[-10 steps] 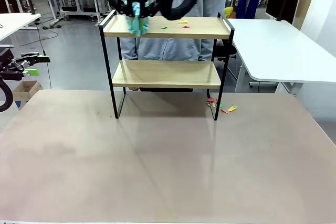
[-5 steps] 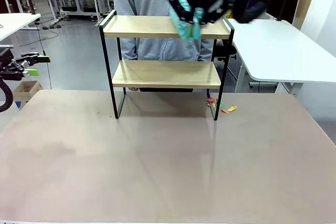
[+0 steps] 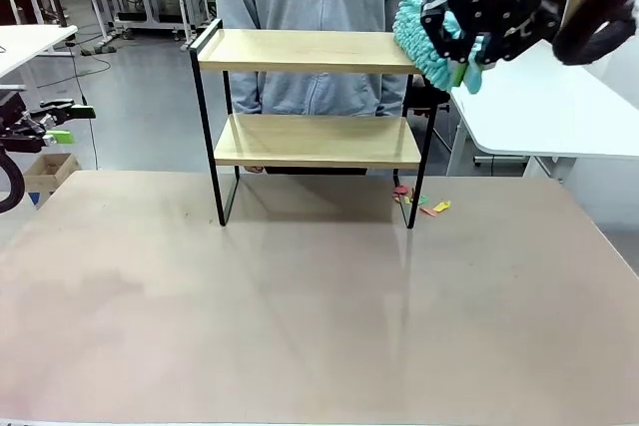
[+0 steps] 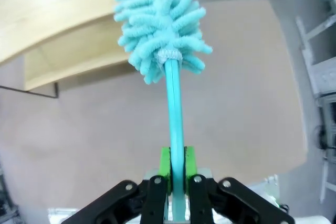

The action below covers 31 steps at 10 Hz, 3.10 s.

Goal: Clean the shelf.
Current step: Clean the specific section of the Shelf indicated by the human with the Duster.

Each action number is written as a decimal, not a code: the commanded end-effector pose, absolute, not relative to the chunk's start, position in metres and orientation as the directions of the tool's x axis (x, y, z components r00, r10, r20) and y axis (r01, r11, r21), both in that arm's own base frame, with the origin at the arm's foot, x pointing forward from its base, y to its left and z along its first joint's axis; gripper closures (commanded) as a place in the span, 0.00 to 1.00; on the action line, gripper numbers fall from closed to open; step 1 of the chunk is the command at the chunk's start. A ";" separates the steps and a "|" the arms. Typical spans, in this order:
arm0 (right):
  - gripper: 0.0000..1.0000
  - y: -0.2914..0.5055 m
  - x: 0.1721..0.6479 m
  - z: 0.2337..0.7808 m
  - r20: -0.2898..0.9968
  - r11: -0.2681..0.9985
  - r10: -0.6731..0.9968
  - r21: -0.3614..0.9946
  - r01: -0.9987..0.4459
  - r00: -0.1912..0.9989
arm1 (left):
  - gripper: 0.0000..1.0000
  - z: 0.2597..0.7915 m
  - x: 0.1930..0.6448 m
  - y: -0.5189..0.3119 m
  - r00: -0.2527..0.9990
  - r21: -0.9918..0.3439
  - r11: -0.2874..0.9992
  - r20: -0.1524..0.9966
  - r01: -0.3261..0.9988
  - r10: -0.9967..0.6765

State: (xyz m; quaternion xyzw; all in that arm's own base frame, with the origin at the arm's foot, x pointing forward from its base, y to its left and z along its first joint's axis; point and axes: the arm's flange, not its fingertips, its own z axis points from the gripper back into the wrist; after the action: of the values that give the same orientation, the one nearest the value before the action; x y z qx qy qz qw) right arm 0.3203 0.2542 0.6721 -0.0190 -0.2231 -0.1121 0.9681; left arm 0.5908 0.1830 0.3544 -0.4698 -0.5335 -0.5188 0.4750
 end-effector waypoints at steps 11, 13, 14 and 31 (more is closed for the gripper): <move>0.87 0.235 0.266 0.741 0.685 0.988 -0.113 -0.002 0.157 0.719 | 0.00 0.356 0.588 0.182 -0.119 0.119 0.017 0.993 0.993 0.002; 0.87 0.220 0.249 0.751 0.658 0.997 -0.056 0.082 0.003 0.751 | 0.00 0.356 0.588 0.182 -0.119 0.119 0.017 0.993 0.993 0.002; 0.87 0.209 0.241 0.753 0.620 0.983 0.006 0.138 -0.117 0.784 | 0.00 0.356 0.588 0.182 -0.119 0.119 0.017 0.993 0.993 0.002; 0.87 0.140 0.190 0.584 -0.050 0.482 0.866 0.347 -0.805 0.497 | 0.00 0.356 0.588 0.182 -0.119 0.119 0.017 0.993 0.993 0.002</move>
State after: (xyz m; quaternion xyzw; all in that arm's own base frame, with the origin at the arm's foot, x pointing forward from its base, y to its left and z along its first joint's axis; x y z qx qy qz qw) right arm 0.1903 0.1372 0.5744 0.1488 0.1063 0.4850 0.8552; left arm 0.5908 0.1830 0.3546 -0.4696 -0.5335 -0.5189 0.4749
